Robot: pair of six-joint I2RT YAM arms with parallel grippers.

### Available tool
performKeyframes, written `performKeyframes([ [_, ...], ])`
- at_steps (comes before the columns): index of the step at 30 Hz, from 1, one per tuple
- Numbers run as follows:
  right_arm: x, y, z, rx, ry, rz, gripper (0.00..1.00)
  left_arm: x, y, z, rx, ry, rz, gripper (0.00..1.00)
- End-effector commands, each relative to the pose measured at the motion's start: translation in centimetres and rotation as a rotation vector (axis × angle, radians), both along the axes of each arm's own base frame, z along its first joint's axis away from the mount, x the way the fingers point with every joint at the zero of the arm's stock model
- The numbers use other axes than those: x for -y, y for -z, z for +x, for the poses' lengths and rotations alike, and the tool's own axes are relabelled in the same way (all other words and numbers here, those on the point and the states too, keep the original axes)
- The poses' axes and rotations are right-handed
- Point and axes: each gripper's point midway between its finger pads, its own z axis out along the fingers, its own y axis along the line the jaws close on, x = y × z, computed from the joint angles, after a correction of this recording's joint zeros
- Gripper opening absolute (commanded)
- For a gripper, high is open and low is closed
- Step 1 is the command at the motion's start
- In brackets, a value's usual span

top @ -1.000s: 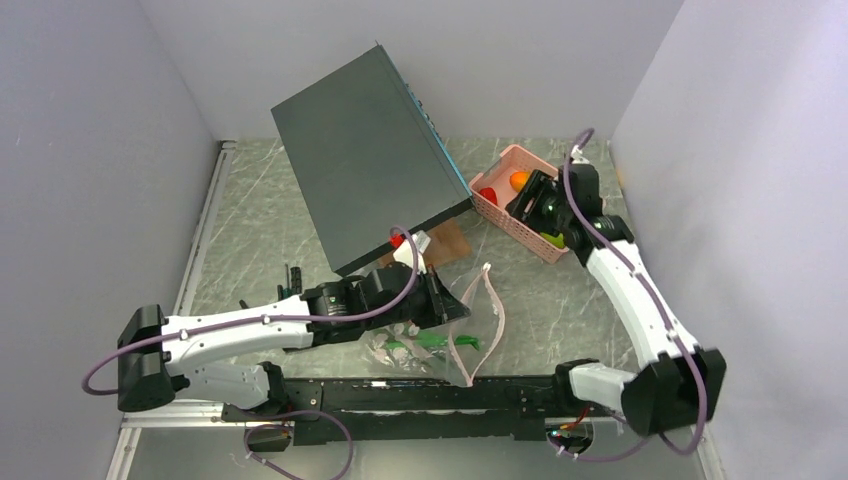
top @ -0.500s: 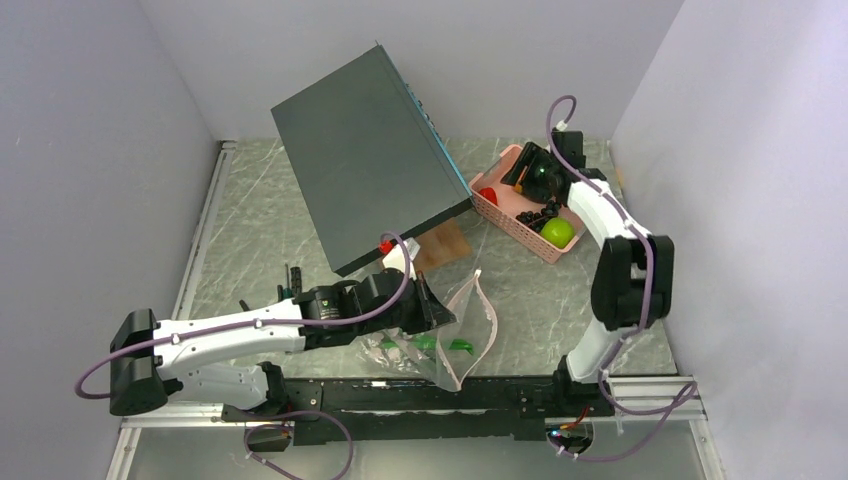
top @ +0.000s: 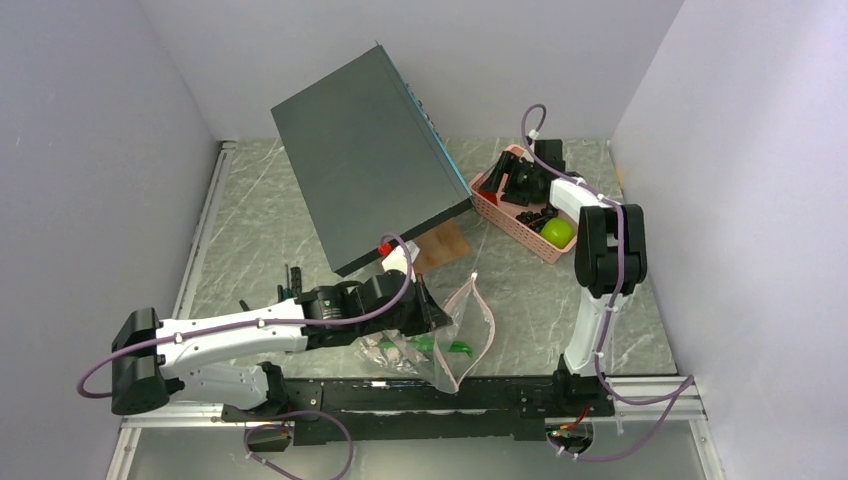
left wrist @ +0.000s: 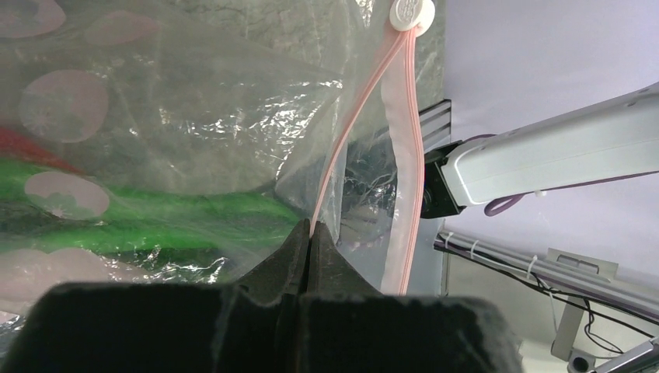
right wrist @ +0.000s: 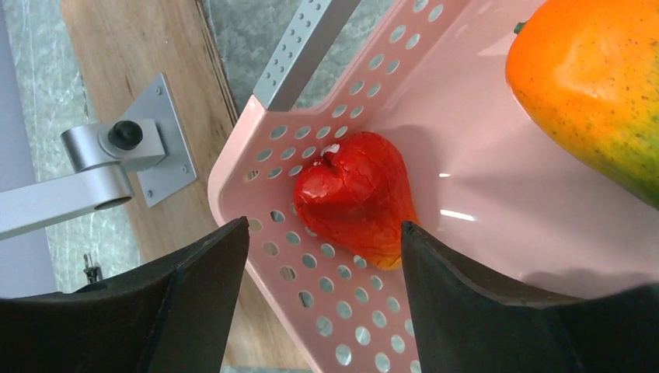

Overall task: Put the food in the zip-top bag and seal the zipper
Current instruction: Pick up the fake fruit from the bin.

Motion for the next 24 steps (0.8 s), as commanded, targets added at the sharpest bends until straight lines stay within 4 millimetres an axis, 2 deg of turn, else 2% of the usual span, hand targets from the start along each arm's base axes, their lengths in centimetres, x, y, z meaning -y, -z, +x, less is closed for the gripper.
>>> performKeyframes([
  [1,-0.6,-1.4,2.1,0.103,-0.045,0.014,0.74,0.2,-0.7,0.4,0.018,-0.018,0.002,0.0],
  [8,-0.7,1.1,2.5,0.069,-0.04,0.01,0.76,0.3,-0.5,0.3,0.014,-0.011,0.002,0.0],
  [16,-0.7,1.6,2.7,0.065,-0.033,0.02,0.71,-0.2,-0.7,0.4,0.026,-0.02,0.004,0.0],
  [18,-0.7,1.1,2.8,0.079,-0.031,0.024,0.66,-0.2,-0.8,0.4,0.026,-0.019,0.004,0.0],
  [24,0.2,-0.9,2.8,0.098,0.001,0.035,0.38,-0.1,-0.9,0.3,0.026,-0.013,-0.002,0.0],
])
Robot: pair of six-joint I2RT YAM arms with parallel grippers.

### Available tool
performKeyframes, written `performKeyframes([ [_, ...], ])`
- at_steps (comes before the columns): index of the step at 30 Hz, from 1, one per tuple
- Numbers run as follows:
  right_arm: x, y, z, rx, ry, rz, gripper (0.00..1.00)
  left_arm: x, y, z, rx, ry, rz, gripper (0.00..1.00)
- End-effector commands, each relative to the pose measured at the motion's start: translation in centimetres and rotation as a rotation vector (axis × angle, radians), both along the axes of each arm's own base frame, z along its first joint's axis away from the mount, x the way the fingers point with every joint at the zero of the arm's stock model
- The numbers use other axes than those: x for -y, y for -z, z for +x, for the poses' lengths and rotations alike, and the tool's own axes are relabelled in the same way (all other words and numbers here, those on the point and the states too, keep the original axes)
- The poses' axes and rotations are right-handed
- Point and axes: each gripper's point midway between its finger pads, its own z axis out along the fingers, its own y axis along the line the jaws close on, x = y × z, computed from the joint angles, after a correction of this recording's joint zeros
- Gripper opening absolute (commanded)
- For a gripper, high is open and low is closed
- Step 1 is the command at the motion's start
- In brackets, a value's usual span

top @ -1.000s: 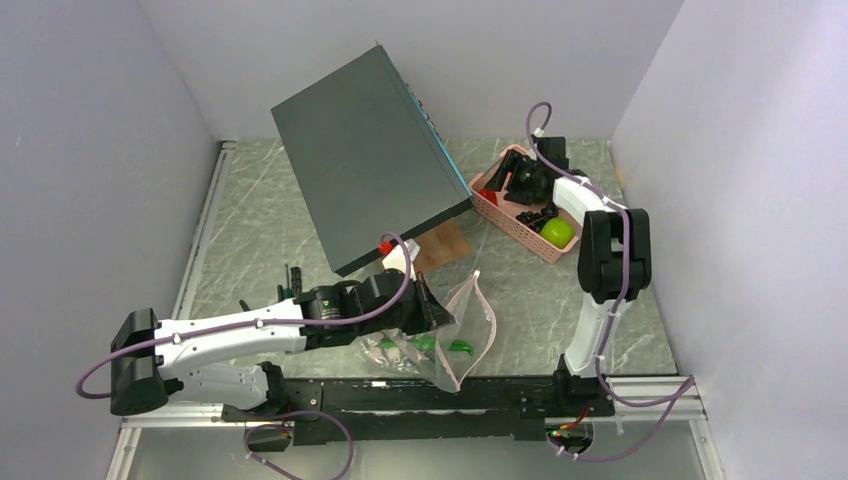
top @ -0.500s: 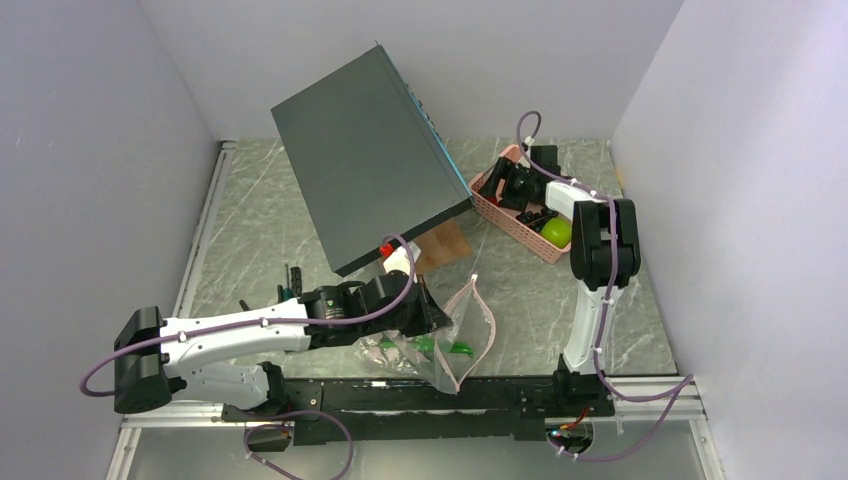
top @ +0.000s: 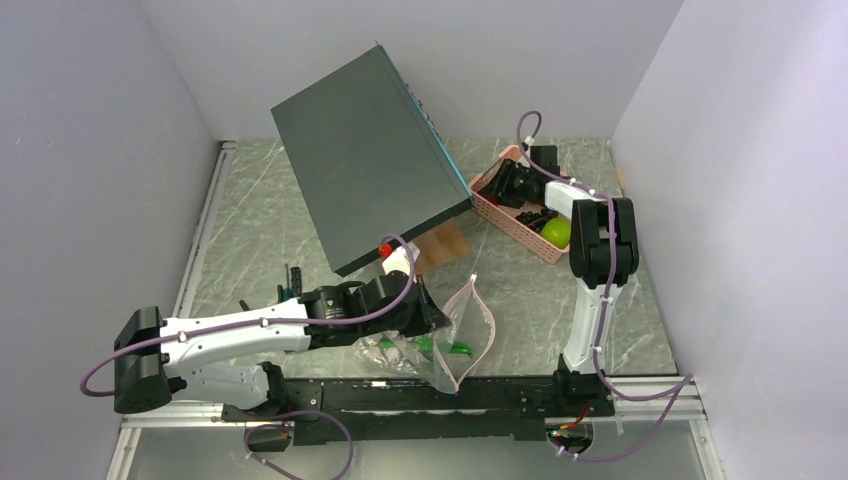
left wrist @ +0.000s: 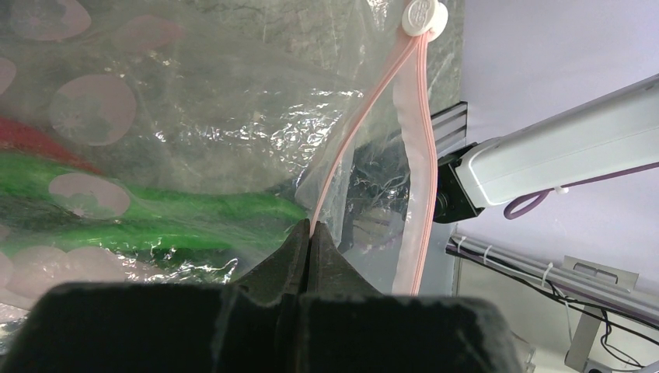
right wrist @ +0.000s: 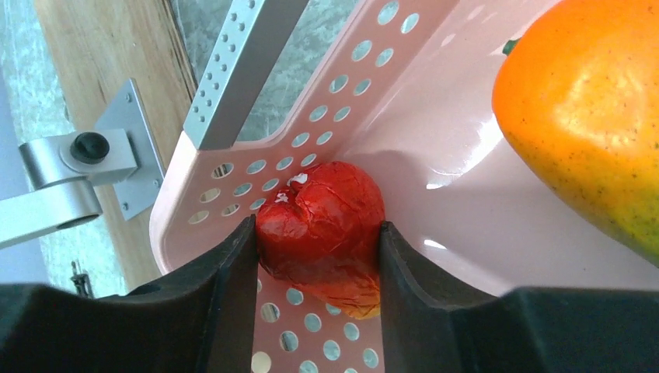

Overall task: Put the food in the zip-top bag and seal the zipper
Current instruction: Pick up the fake fruit from the bin, then place the fake fruit in the zipper food storage bag.

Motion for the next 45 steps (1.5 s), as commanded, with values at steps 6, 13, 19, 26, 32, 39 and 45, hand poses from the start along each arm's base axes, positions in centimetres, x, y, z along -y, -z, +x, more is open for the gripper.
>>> performKeyframes([
  [6,2.0,-7.6,1.2,0.161,0.076,-0.035,0.25,0.6,-2.2,0.1,0.03,0.01,-0.053,0.0],
  [13,3.9,-11.3,-1.1,0.186,0.18,-0.142,0.0,1.0,-2.3,-0.1,0.022,0.017,-0.079,0.0],
  [19,3.3,-13.5,-5.5,0.198,0.194,-0.225,0.0,1.6,-2.6,-0.1,0.021,0.031,-0.09,0.0],
  [26,0.4,-14.0,-12.1,0.193,0.115,-0.177,0.0,2.3,-2.5,-0.3,0.011,0.044,-0.114,0.0],
  [32,-2.3,-13.5,-18.8,0.171,0.015,-0.105,0.0,2.4,-2.6,-0.4,0.008,0.047,-0.147,0.0],
  [39,-2.3,-14.0,-25.2,0.185,-0.036,-0.084,0.0,2.3,-2.6,-0.7,-0.006,0.067,-0.139,0.0],
  [45,-2.9,-16.4,-29.3,0.254,-0.093,0.038,0.0,2.2,-2.3,-0.7,-0.019,0.065,-0.128,0.0],
])
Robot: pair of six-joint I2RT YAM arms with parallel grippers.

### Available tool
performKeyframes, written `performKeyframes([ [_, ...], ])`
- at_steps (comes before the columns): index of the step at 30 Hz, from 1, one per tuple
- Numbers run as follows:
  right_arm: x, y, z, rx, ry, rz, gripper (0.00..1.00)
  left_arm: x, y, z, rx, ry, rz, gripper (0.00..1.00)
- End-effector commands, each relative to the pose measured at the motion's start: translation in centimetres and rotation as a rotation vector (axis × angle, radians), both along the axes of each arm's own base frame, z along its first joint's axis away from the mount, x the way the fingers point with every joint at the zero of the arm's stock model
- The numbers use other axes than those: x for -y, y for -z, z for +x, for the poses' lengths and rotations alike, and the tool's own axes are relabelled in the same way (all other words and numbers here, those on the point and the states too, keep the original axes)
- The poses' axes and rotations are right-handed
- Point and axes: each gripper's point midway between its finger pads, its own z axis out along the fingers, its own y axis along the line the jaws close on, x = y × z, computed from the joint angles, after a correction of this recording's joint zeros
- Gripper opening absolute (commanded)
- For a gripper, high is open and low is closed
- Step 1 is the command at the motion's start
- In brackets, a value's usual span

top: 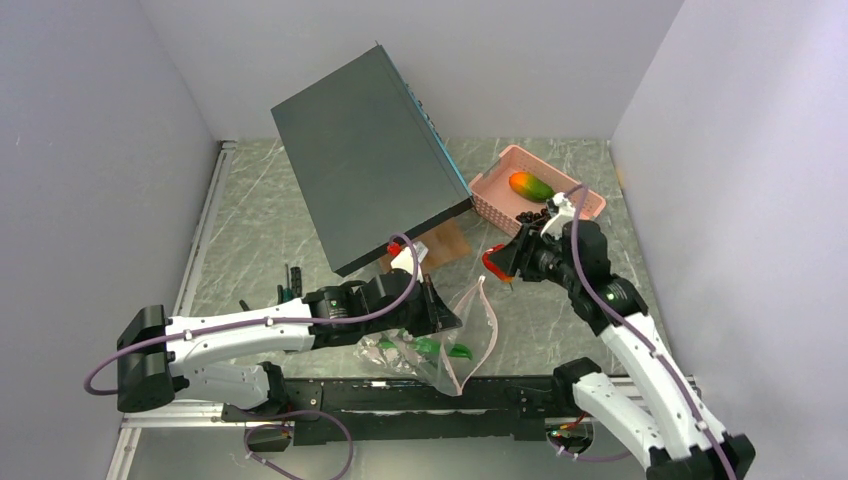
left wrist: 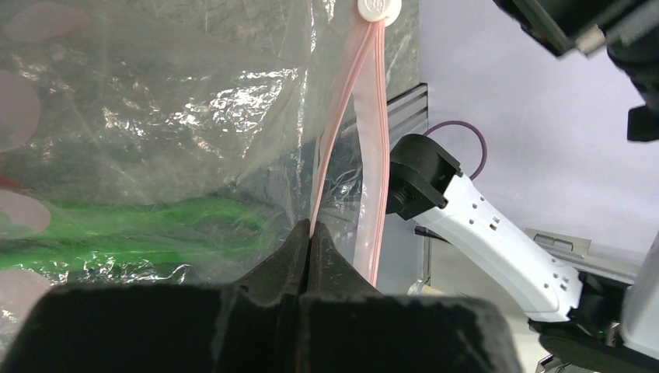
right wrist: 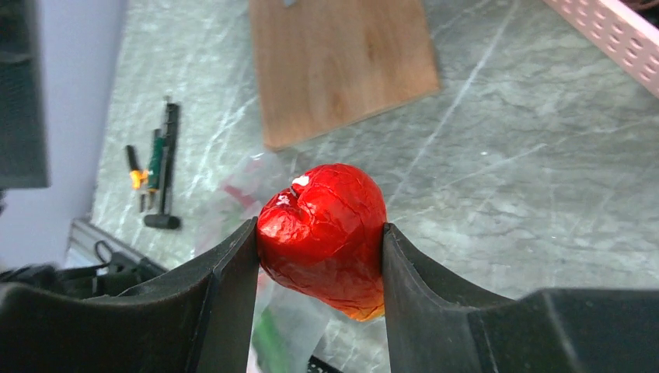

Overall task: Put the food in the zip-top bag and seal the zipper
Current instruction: Place the fake fruit in the zipper food storage bag.

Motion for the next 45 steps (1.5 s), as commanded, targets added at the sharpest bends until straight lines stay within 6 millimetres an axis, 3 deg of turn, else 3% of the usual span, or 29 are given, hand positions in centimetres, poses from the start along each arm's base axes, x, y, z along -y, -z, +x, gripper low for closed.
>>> performKeyframes([
  [1,-1.0,-1.6,-3.1,0.025,-0.069,0.11,0.0,0.3,-1.0,-0.1,-0.007,0.005,-0.034,0.0],
  [9,-1.4,-7.0,-6.3,0.224,-0.173,0.193,0.0,0.1,-1.5,0.3,0.001,-0.014,-0.036,0.0],
  [18,-4.4,-12.3,-11.2,0.45,-0.504,0.348,0.0,1.1,-3.3,0.3,0.021,0.009,-0.08,0.0],
  [28,-5.4,-12.4,-12.6,0.516,-0.641,0.389,0.11,1.5,-7.5,0.7,0.097,0.025,-0.133,0.0],
  [34,-5.6,-11.2,-12.3,0.508,-0.642,0.4,0.16,1.0,-8.2,0.8,0.115,0.015,-0.143,0.0],
  [45,-5.1,-10.0,-12.1,0.52,-0.599,0.385,0.65,0.5,-8.7,0.9,0.12,-0.001,-0.162,0.0],
])
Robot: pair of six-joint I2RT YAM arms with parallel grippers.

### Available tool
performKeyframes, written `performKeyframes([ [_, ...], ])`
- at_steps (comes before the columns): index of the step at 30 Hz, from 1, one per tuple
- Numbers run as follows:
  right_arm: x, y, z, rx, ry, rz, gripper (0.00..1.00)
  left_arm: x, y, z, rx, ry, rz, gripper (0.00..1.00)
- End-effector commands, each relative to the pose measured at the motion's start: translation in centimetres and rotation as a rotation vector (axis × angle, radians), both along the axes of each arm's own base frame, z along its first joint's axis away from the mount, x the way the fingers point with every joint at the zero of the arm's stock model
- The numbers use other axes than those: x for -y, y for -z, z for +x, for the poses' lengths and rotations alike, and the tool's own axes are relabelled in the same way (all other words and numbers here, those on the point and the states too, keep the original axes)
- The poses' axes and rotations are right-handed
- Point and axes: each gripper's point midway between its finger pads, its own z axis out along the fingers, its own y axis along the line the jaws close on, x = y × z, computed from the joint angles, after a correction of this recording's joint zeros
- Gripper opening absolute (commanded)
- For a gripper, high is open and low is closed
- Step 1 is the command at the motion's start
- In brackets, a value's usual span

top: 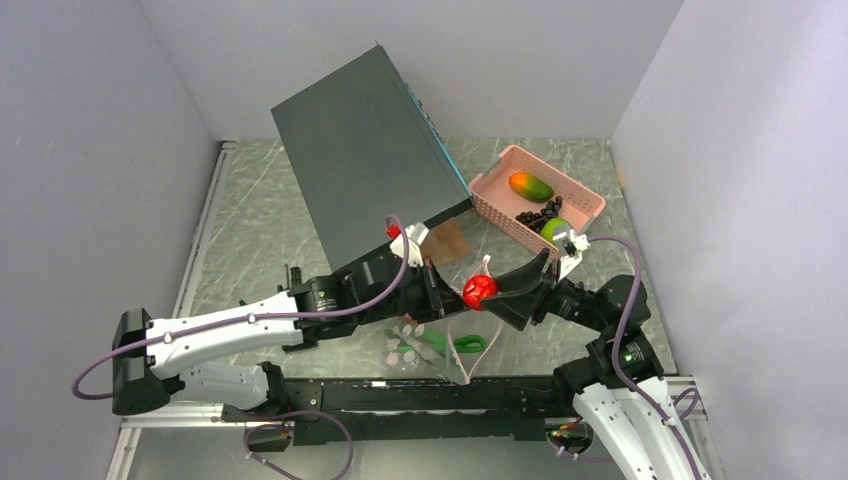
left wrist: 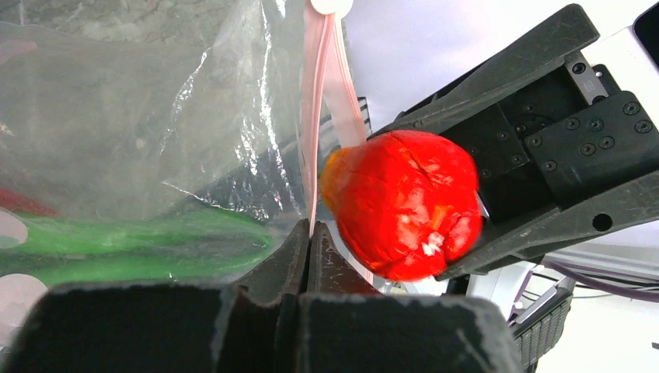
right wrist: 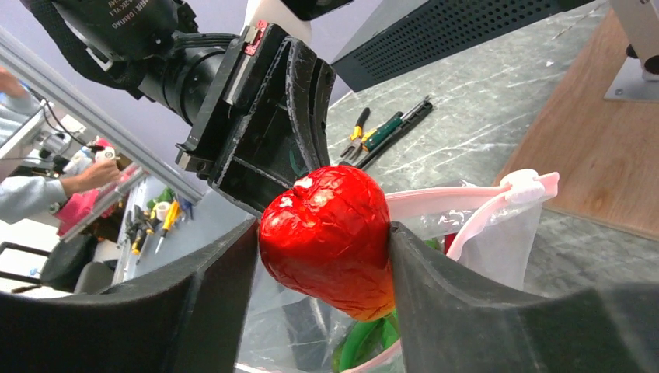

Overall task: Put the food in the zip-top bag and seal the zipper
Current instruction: Place the fake fruit in the zipper food storage bag.

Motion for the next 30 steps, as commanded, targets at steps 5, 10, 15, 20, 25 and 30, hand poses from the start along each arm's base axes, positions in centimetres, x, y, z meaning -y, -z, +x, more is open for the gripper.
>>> performKeyframes([
  [5,0.4,-1.1,0.3,0.067,0.044,0.016,0.85,-0.4,-2.0,0.4,0.034,-0.019,-0.059,0.0],
  [10,0.6,-1.3,0.7,0.066,0.073,0.011,0.9,-0.6,-1.9,0.4,0.039,-0.018,-0.047,0.0],
  [15,0.8,-1.3,1.3,0.051,0.103,0.0,0.9,-0.7,-1.8,0.4,0.044,-0.017,-0.046,0.0],
  [20,1.5,-1.3,3.0,0.017,0.205,-0.008,0.9,-0.8,-1.3,0.3,0.037,-0.017,-0.04,0.0],
  [25,3.8,-1.5,6.7,-0.066,0.449,0.001,0.9,-1.1,-0.5,0.5,0.037,-0.027,-0.013,0.0],
  [30,6.4,-2.3,11.0,-0.151,0.697,0.007,0.9,-1.3,0.3,0.4,0.023,-0.028,0.004,0.0],
])
